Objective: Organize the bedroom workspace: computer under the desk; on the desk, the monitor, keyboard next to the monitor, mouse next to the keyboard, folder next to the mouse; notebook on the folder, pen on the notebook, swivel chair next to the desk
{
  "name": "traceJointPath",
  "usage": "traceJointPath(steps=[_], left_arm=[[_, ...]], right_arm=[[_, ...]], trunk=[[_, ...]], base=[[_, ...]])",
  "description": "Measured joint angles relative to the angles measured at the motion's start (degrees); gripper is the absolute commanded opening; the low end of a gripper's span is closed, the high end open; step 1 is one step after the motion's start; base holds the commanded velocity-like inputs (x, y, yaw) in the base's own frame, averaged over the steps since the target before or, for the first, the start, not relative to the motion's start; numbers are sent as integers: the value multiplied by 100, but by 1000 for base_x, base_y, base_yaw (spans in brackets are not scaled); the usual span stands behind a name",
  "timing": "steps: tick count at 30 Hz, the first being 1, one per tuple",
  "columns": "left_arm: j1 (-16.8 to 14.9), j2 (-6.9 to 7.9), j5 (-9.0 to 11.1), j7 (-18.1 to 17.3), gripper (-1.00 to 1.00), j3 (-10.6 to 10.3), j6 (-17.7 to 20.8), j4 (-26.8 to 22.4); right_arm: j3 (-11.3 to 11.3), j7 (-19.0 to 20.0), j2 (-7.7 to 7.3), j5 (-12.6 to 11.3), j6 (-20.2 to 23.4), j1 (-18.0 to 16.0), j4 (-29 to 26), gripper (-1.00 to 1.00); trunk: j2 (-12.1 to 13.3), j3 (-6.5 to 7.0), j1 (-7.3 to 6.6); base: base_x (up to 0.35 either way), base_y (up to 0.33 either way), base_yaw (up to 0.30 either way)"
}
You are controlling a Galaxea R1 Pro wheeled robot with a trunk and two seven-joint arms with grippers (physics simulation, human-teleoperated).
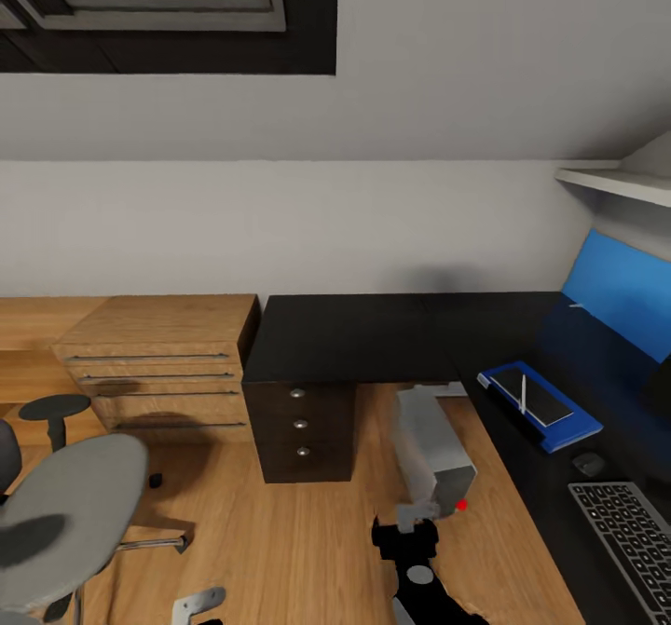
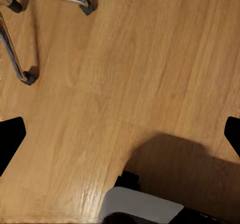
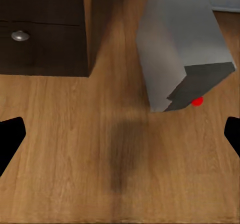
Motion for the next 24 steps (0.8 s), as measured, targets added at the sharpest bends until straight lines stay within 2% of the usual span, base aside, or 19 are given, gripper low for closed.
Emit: traceJointPath(steps=[5,6,7,8,10,14,17,18,19,21,24], left_arm=[[300,6,0,-5,100,1,-144,95],[452,9,8,-7,100,3,-238,209],[864,-3,-7,-14,100,7,-392,553],[1036,-2,20,-20,100,8,-414,598],[1199,0,9,-61,100,9,-438,670],[1409,0,10,-229,100,10,-452,754],[1698,-28,47,-536,100,16,-452,1072],[1807,-176,148,-658,100,23,-208,1464],[1815,-211,182,-673,100,21,-98,1548],[1829,-338,368,-809,100,25,489,1863],[1833,-411,523,-1043,100,26,901,2117]], right_arm=[[-13,-13,19,42,-1125,41,1042,100],[-18,-15,24,37,-1577,48,1397,100],[-12,-7,27,55,-2580,55,2139,100],[-25,0,23,33,-2744,57,2433,100],[-27,10,13,29,-3027,57,2739,100],[-29,22,-1,17,-3249,55,3092,100],[-41,31,-46,2,-3383,57,3551,100],[-54,146,-121,-14,-3451,57,3739,100],[-32,180,-133,-3,-3452,56,3757,100],[-33,298,-168,-5,-3459,56,3786,100],[-31,359,-205,-6,-3459,56,3803,100]], trunk=[[201,91,-110],[241,108,-132],[280,127,-154],[321,143,-176],[401,180,-220],[562,253,-308],[683,307,-374],[723,325,-396],[763,343,-418],[844,380,-462],[964,434,-528]], base=[[0,0,0],[0,0,0],[0,0,0],[0,0,0],[0,0,0],[0,0,0],[0,0,0],[0,0,0],[0,0,0],[0,0,0],[0,0,0]])
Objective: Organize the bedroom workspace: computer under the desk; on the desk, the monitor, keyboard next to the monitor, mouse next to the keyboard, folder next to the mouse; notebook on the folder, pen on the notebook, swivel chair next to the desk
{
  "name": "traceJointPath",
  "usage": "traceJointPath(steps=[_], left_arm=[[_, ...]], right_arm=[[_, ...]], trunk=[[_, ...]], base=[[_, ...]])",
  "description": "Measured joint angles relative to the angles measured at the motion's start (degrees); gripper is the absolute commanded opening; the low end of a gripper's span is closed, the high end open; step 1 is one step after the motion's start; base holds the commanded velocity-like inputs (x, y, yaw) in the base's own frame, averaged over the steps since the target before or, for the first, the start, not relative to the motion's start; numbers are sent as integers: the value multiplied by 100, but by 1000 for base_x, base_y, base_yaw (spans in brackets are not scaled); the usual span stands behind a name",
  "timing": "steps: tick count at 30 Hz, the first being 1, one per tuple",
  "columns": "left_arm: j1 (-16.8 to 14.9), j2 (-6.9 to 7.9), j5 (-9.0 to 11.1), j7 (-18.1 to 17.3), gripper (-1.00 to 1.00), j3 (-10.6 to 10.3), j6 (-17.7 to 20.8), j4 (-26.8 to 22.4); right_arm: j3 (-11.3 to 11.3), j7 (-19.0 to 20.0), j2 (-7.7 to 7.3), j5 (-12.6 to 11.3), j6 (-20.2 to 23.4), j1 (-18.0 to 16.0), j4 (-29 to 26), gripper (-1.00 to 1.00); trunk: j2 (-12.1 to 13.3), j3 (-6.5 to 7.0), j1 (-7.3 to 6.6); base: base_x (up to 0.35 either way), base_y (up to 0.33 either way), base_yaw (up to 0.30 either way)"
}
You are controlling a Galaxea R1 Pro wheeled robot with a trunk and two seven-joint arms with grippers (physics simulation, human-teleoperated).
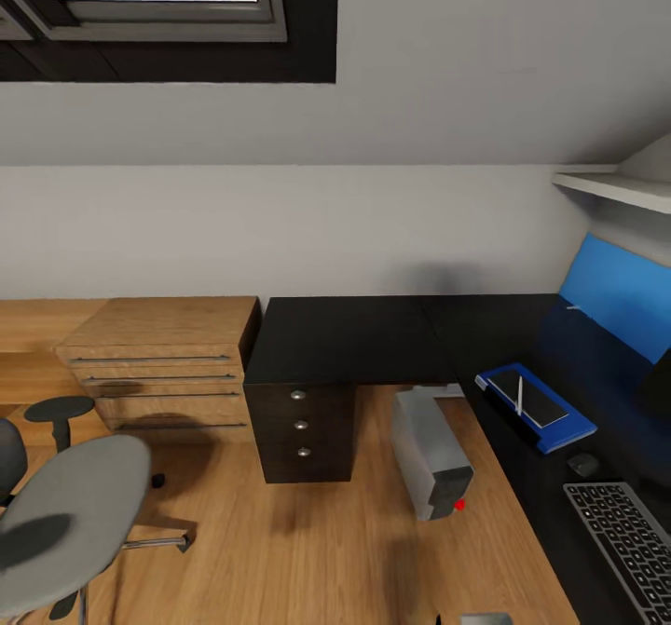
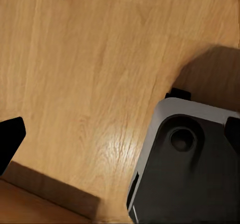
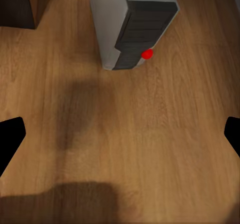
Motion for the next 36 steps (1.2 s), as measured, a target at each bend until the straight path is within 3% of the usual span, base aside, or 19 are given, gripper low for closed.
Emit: traceJointPath(steps=[5,10,12,13,16,20,23,28,36], left_arm=[[9,-53,2,-492,100,2,355,275],[24,-71,5,-602,100,2,277,318],[94,-77,9,-631,100,2,122,324],[306,-82,15,-658,100,3,-188,328],[471,-83,22,-674,100,-1,-487,330],[899,-100,40,-713,100,-3,-1505,321],[1025,-120,40,-718,100,-6,-1915,311],[1101,-203,40,-722,100,-8,-2282,303],[1112,-224,40,-715,100,-3,-2330,302]], right_arm=[[-5,54,-46,-10,-13,2,245,100],[-2,67,-65,-12,-91,112,373,100],[-5,73,-103,-16,-235,323,401,100],[-12,76,-190,-28,-675,608,420,100],[1,80,-231,-17,-994,741,425,100],[-2,76,-288,-19,-1543,959,429,100],[3,71,-298,-17,-1778,1052,430,100],[9,55,-301,-13,-2192,1178,430,100],[5,25,-301,-14,-2429,1202,430,100]], trunk=[[201,90,-110],[402,180,-220],[483,216,-265],[523,233,-287],[565,253,-309],[565,253,-309],[565,255,-309],[565,263,-309],[565,278,-309]], base=[[0,0,0],[0,0,0],[0,0,0],[0,0,0],[0,0,2],[0,0,84],[0,0,194],[0,0,249],[0,0,265]])
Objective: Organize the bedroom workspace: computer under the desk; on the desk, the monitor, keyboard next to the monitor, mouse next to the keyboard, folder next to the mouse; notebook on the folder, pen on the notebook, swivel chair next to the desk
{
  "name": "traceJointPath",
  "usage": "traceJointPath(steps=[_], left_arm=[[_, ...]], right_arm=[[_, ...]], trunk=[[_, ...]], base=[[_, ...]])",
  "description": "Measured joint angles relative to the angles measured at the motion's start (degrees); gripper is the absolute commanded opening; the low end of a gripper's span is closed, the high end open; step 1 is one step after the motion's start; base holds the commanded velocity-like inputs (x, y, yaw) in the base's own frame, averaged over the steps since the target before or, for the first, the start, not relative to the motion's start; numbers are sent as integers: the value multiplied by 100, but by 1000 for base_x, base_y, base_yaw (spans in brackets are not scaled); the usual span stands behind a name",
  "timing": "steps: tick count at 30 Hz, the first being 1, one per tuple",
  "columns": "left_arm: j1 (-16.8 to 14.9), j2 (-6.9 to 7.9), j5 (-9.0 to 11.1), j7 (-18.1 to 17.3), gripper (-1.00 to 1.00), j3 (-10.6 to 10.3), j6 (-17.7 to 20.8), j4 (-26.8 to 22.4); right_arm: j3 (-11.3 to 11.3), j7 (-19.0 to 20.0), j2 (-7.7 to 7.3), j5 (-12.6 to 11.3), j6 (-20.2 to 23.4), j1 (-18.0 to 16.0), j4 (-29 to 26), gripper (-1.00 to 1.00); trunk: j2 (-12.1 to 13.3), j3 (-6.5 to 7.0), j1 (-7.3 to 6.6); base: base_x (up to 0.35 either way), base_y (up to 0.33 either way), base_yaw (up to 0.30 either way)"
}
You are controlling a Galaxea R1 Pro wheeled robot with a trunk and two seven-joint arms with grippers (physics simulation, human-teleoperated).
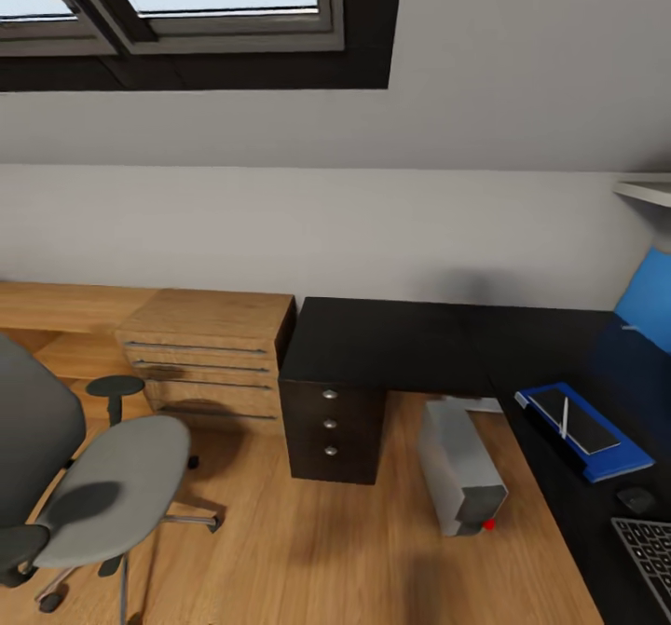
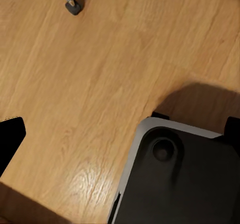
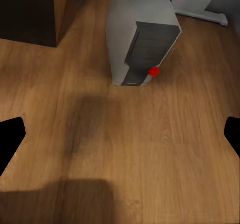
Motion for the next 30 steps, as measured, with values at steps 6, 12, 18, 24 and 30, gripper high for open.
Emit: traceJointPath(steps=[6,12,18,24,30], left_arm=[[1,-4,0,13,100,4,30,8],[1,-3,0,15,100,4,40,9],[2,-1,0,-5,100,11,303,28],[1,-1,-3,-5,100,43,1110,68],[1,-14,-10,-7,100,67,1338,137]], right_arm=[[-2,-19,0,-8,-95,9,0,100],[-4,-130,4,-22,-105,11,0,100],[-7,-450,14,-38,-106,12,0,100],[-19,-619,12,-42,-94,12,-1,100],[-39,-659,-5,-40,-294,11,-11,100]], trunk=[[0,12,0],[1,24,0],[1,36,0],[1,41,0],[0,42,0]], base=[[0,0,267],[0,0,268],[0,0,271],[0,0,275],[0,0,283]])
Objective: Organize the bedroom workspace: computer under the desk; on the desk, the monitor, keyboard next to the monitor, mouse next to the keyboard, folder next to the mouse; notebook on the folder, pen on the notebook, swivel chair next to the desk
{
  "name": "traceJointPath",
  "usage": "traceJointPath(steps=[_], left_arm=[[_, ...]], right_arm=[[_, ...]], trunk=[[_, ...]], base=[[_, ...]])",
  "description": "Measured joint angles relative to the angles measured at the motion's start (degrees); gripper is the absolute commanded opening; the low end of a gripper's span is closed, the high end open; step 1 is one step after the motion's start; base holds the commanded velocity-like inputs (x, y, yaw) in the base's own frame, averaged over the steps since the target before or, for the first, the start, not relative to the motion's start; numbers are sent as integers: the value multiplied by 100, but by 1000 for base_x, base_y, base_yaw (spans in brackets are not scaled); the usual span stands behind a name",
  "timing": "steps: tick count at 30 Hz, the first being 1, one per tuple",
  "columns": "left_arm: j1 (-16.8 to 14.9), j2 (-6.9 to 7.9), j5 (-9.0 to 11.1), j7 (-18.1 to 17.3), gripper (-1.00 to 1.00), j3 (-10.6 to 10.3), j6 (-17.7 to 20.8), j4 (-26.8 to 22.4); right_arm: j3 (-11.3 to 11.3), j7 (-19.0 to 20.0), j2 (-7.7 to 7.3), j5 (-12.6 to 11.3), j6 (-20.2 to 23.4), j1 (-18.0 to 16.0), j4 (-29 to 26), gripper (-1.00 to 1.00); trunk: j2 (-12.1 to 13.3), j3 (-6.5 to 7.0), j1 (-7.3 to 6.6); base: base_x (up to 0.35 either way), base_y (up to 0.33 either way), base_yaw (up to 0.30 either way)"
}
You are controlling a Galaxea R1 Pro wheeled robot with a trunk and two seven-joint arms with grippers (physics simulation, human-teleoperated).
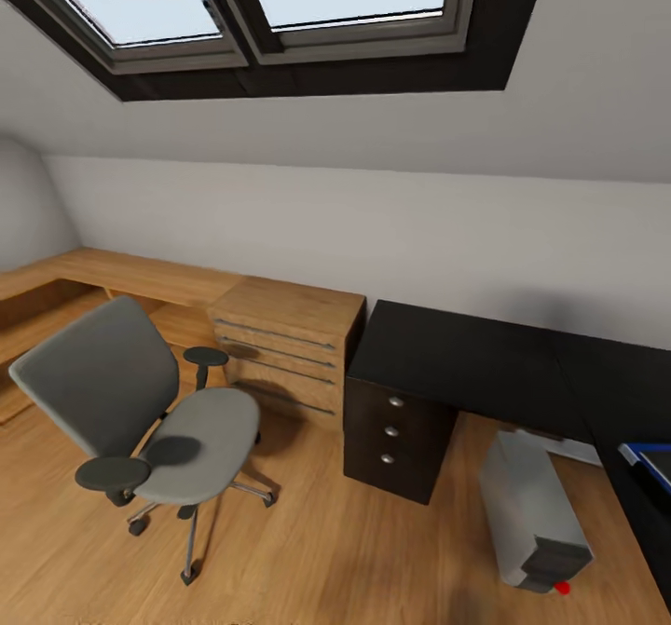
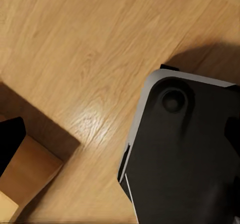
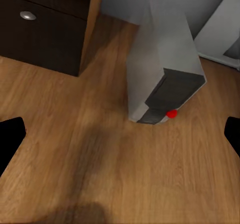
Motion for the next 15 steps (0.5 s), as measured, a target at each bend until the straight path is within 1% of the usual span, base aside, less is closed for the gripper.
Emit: traceJointPath(steps=[2,4,5,6,9,10,12,14,15], left_arm=[[0,-92,-3,-2,100,4,38,171],[-1,-218,-4,-5,100,-1,56,356],[-1,-358,-8,-8,100,-8,70,580],[-3,-576,-14,-7,100,-23,73,929],[-4,-690,0,-10,100,-11,72,1063],[-4,-735,-1,-11,100,-13,70,1109],[-7,-776,-1,-6,100,-12,66,1147],[-16,-801,-1,-4,100,-11,61,1170],[-21,-807,-1,-6,100,-11,55,1176]], right_arm=[[-20,-7,-38,-3,-73,0,-7,100],[-34,-9,-76,-10,-101,-1,-25,100],[-44,-9,-115,-29,-122,-2,-66,100],[-49,-8,-171,-80,-143,-7,-206,100],[-55,-8,-220,-132,-145,-10,-346,100],[-53,-9,-257,-151,-145,-14,-450,100],[-46,-6,-298,-165,-136,-27,-627,100],[-52,0,-324,-186,3,-71,-795,100],[-45,2,-330,-185,173,-135,-847,100]], trunk=[[0,0,0],[0,0,0],[0,0,0],[0,1,0],[0,0,0],[0,0,0],[0,1,0],[0,0,0],[0,1,0]], base=[[0,0,286],[0,0,286],[0,0,287],[0,0,287],[0,0,287],[0,0,287],[0,0,287],[0,0,287],[0,0,287]])
